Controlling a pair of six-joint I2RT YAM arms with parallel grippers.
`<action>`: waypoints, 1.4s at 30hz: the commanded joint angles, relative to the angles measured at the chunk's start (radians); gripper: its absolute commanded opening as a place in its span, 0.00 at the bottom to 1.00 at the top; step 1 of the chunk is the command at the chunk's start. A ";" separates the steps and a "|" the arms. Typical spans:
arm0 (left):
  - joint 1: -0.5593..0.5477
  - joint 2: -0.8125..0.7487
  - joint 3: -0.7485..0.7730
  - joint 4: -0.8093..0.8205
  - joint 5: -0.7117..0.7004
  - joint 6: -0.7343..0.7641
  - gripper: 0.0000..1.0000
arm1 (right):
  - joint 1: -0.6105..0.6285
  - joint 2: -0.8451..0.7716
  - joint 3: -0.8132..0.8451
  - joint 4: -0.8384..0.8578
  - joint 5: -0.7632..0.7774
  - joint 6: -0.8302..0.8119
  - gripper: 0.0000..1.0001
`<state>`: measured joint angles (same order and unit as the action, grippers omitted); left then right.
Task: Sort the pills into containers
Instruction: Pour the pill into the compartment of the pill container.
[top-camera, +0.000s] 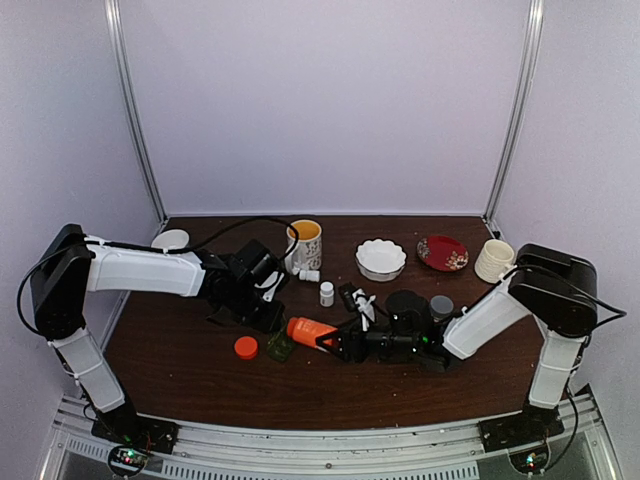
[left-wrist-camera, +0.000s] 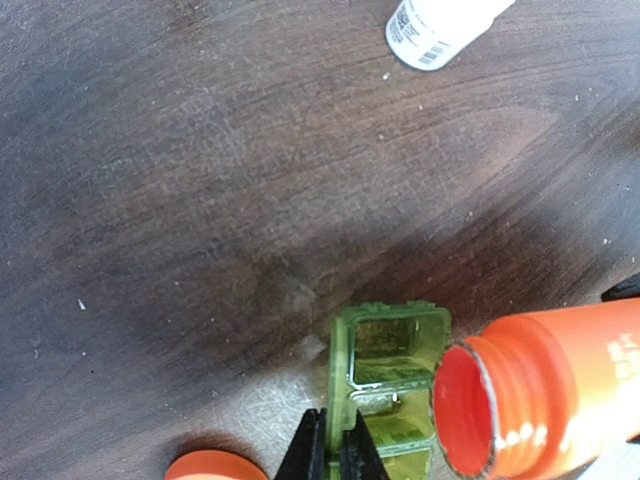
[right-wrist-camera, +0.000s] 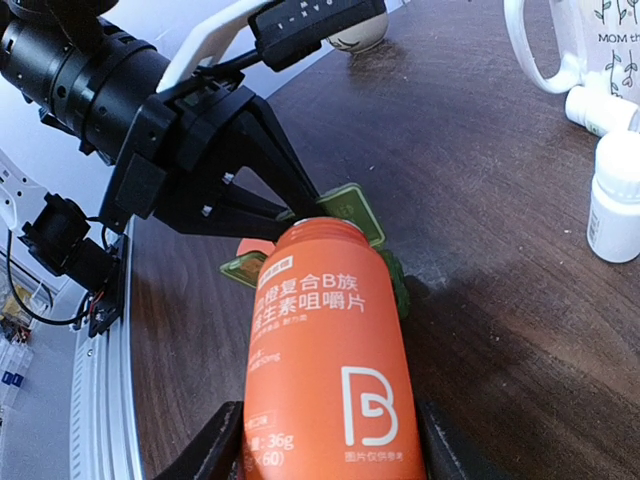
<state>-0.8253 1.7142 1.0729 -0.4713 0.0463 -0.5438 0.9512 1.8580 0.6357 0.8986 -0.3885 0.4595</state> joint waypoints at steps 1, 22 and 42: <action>0.002 -0.016 0.010 0.016 0.003 0.018 0.04 | -0.005 -0.038 0.006 0.010 0.001 -0.007 0.00; -0.012 -0.005 0.021 0.017 0.010 0.030 0.04 | -0.004 -0.060 0.044 -0.111 0.020 -0.036 0.00; -0.015 -0.001 0.023 0.020 0.016 0.033 0.03 | 0.003 -0.107 0.076 -0.240 0.019 -0.105 0.00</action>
<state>-0.8349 1.7142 1.0733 -0.4713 0.0494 -0.5224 0.9512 1.7855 0.6796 0.7029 -0.3698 0.3893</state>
